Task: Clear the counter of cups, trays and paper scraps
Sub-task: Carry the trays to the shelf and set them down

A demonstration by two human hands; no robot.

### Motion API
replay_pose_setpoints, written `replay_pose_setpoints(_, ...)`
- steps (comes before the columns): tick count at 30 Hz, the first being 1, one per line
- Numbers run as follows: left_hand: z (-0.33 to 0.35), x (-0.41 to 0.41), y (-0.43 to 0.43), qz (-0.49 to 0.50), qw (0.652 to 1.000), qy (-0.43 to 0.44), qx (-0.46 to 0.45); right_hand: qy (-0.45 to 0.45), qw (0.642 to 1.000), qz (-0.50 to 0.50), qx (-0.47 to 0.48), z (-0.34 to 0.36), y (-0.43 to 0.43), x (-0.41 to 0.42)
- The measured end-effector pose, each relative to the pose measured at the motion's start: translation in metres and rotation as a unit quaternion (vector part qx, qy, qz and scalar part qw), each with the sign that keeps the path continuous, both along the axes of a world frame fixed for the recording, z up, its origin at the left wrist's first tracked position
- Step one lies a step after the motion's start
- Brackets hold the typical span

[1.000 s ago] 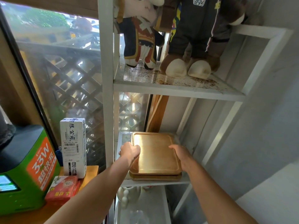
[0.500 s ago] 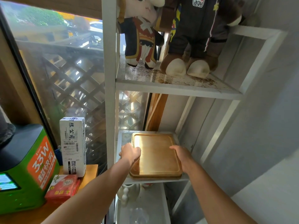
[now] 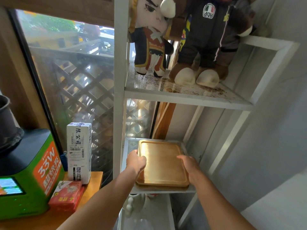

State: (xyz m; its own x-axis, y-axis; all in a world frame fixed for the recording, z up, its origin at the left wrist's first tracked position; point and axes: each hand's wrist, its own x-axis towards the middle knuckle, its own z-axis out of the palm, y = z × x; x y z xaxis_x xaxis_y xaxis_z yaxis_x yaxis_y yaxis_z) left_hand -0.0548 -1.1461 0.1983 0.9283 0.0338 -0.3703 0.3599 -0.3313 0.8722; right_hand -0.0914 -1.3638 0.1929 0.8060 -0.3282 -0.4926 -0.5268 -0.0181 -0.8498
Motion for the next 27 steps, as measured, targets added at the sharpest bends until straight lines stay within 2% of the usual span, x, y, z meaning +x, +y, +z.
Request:
replay_pose_setpoints(6, -0.001, 0.011, -0.001, 0.028, 1.000, -0.007, -0.007, -0.004, 1.000, 0.000, -0.006, -0.005, -0.003, 0.010)
replay_pose_setpoints(18, -0.005, 0.002, 0.000, 0.003, 1.000, -0.008, -0.004, -0.001, 0.999, 0.028, -0.046, -0.003, -0.001, 0.005)
replay_pose_setpoints(24, 0.001, -0.010, 0.001, -0.025, 0.999, -0.024, 0.019, -0.003, 0.988, 0.033, -0.149, 0.005, 0.012, -0.004)
replay_pose_setpoints(27, 0.008, -0.018, 0.001, -0.031, 0.997, -0.030, 0.058, -0.008, 0.973, 0.039, -0.227, 0.017, 0.023, -0.014)
